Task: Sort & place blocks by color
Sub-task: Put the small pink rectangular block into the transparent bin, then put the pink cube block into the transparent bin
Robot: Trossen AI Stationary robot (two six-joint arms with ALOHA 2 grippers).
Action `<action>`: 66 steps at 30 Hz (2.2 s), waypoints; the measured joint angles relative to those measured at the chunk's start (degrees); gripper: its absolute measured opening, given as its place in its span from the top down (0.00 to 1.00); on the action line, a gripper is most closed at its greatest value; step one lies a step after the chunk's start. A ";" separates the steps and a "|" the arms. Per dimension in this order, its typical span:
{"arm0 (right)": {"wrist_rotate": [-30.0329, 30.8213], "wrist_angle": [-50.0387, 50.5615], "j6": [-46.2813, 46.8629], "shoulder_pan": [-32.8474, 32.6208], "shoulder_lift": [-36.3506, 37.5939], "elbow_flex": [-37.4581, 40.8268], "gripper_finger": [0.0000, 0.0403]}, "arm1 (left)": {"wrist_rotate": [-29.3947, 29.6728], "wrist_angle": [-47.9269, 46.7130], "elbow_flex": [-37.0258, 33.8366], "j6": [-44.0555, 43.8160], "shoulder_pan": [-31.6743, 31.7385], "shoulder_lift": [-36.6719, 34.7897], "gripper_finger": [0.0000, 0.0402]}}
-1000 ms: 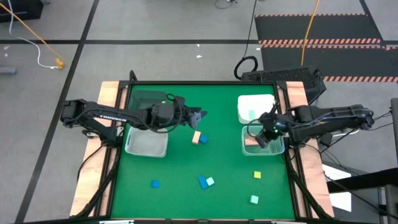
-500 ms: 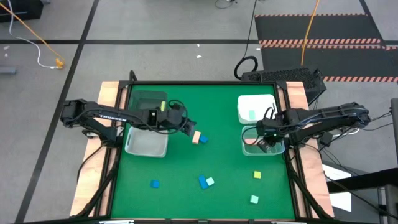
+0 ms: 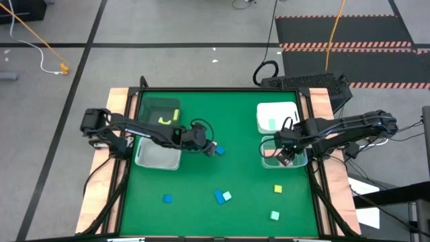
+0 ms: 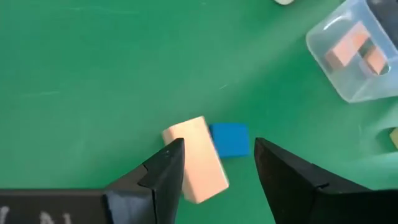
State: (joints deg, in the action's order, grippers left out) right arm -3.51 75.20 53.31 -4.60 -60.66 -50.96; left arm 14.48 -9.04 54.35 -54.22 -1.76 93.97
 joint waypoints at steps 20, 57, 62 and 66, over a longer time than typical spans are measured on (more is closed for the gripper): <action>2.70 -1.88 5.43 0.02 -0.35 0.00 0.39 | 1.52 4.56 -0.02 2.63 -0.26 8.51 0.50; 4.91 -17.38 7.75 0.00 -0.31 9.94 0.39 | -0.28 11.22 -0.09 2.84 1.73 9.97 0.67; 5.84 -18.34 7.78 0.00 -0.31 9.94 0.39 | 0.04 13.22 -0.09 5.67 2.54 5.60 0.67; 6.71 -21.01 8.18 0.00 -0.31 9.94 0.39 | -0.36 15.36 -0.09 10.26 2.86 0.96 0.67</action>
State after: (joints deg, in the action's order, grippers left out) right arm 3.20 54.19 61.49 -4.60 -60.97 -41.01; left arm 14.12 6.33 54.26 -43.96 1.10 94.93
